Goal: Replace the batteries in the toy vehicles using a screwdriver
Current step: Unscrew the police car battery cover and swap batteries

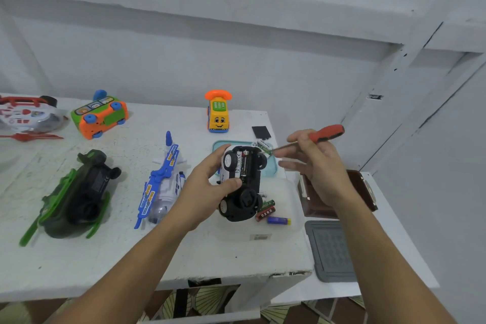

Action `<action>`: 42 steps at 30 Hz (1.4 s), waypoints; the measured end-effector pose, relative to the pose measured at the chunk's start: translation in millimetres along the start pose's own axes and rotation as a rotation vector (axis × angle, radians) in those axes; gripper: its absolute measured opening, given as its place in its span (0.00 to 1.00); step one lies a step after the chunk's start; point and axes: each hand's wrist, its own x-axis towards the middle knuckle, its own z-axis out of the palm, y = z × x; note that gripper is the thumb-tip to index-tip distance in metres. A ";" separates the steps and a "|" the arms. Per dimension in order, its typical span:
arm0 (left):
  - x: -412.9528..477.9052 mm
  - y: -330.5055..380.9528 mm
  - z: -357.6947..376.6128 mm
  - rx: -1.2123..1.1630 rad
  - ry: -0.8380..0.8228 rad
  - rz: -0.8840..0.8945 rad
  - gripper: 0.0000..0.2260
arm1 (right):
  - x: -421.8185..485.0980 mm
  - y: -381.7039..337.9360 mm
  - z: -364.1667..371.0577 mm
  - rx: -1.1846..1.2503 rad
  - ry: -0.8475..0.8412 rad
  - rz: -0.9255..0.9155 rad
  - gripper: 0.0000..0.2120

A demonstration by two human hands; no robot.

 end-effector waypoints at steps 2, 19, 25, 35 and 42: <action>-0.3 1.1 0.4 -0.011 -0.003 -0.004 0.30 | -0.5 3.5 11.3 -0.005 -0.014 -0.024 0.12; 1.3 1.9 0.1 0.005 -0.001 -0.016 0.30 | 11.8 -9.5 17.5 -0.134 -0.079 -0.013 0.11; 3.5 1.5 -1.8 0.009 -0.007 -0.022 0.30 | 13.3 -17.3 4.8 -0.046 -0.106 0.051 0.12; 5.7 -0.5 -6.5 -0.001 -0.037 -0.080 0.30 | -1.3 -0.6 -18.0 -0.199 -0.148 0.250 0.13; 2.0 2.5 -10.1 -0.139 -0.070 -0.142 0.28 | -6.9 16.5 -4.2 -0.029 -0.054 0.143 0.13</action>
